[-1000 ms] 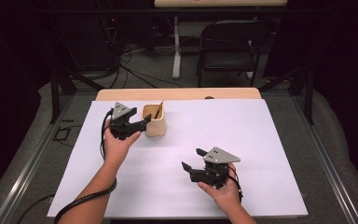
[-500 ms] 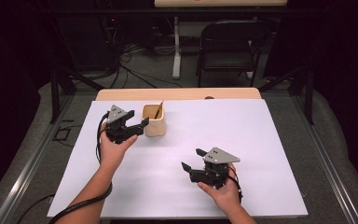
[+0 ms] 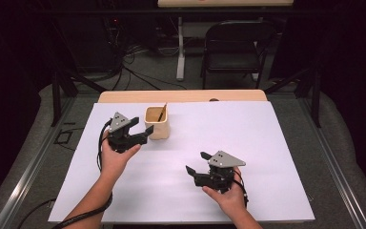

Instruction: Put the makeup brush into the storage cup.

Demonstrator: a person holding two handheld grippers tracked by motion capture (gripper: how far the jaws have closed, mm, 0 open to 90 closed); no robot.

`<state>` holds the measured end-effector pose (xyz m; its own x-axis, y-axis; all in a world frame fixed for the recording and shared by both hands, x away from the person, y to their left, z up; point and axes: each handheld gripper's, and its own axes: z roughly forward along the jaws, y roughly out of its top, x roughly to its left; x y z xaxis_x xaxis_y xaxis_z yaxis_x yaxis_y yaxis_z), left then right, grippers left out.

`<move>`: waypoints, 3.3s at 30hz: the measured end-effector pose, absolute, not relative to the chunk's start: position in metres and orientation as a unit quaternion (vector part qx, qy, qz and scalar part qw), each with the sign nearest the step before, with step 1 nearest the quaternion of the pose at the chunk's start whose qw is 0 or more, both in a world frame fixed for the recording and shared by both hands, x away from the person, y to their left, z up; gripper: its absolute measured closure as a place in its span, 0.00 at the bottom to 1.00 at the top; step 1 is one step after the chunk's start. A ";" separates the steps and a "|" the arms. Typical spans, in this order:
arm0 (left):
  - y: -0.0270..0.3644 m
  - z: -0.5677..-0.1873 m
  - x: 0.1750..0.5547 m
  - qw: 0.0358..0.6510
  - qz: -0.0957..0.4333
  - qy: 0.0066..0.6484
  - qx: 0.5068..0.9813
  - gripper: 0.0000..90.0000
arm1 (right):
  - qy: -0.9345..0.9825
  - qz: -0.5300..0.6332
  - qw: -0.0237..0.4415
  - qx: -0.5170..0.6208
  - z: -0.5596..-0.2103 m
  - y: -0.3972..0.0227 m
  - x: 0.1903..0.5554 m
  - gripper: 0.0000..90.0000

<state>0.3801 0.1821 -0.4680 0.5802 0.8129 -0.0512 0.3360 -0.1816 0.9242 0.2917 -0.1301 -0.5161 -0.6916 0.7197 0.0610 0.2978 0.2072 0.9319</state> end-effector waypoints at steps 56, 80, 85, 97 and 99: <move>0.196 -0.508 0.316 0.505 0.229 0.379 0.740 0.34 | 0.751 0.530 0.201 0.339 -0.516 -0.130 0.291 0.31; 0.208 -0.524 0.301 0.511 0.227 0.377 0.739 0.34 | 0.753 0.528 0.199 0.340 -0.518 -0.130 0.291 0.31; 0.209 -0.530 0.298 0.520 0.224 0.380 0.731 0.34 | 0.753 0.527 0.199 0.340 -0.519 -0.129 0.291 0.31; 0.213 -0.534 0.295 0.517 0.224 0.386 0.730 0.34 | 0.753 0.526 0.198 0.341 -0.520 -0.130 0.291 0.31; 0.213 -0.536 0.294 0.515 0.225 0.388 0.731 0.34 | 0.753 0.526 0.198 0.342 -0.520 -0.130 0.291 0.31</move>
